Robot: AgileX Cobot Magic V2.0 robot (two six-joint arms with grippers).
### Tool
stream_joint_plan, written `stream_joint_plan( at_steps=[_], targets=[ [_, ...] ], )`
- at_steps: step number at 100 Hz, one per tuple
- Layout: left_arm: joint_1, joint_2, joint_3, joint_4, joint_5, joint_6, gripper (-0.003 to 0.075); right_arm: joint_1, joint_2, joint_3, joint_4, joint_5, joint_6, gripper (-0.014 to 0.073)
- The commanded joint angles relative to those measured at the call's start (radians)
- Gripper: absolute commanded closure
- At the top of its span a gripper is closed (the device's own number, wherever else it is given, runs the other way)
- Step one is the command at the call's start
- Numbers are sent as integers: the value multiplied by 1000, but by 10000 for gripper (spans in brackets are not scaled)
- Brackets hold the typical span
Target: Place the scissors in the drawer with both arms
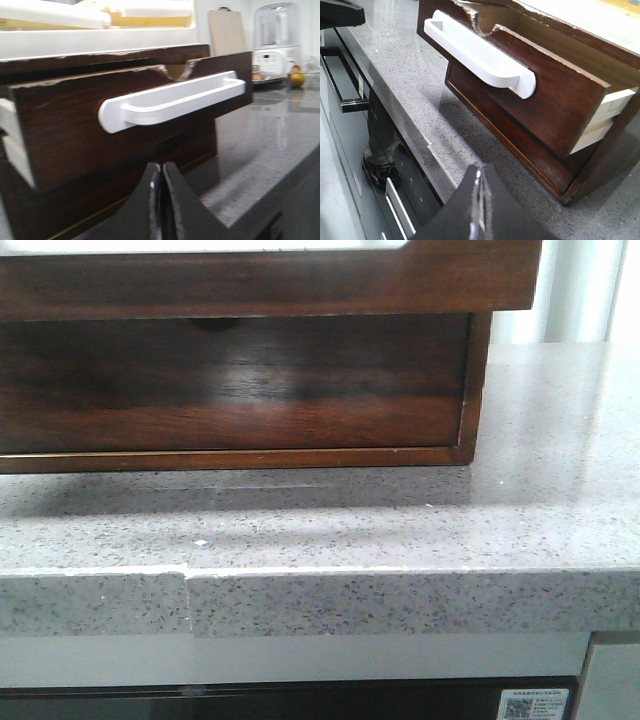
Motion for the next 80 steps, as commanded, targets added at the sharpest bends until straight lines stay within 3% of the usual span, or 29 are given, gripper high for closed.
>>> stream_joint_plan(
  at_steps=[1,27,43,80],
  targets=[
    [70,-26,-15,-9,-81,-8,742,-6,6,-25,5,-73,3,641],
    [365,-26,59,-14,-128,-8,742,-6,6,-25,5,-73,3,641],
    [497,-26,107,-65,-175,-8,742,-6,6,-25,5,-73,3,641],
    [608,-26,105,-80,-114,-8,742,-6,6,-25,5,-73,3,641]
  ],
)
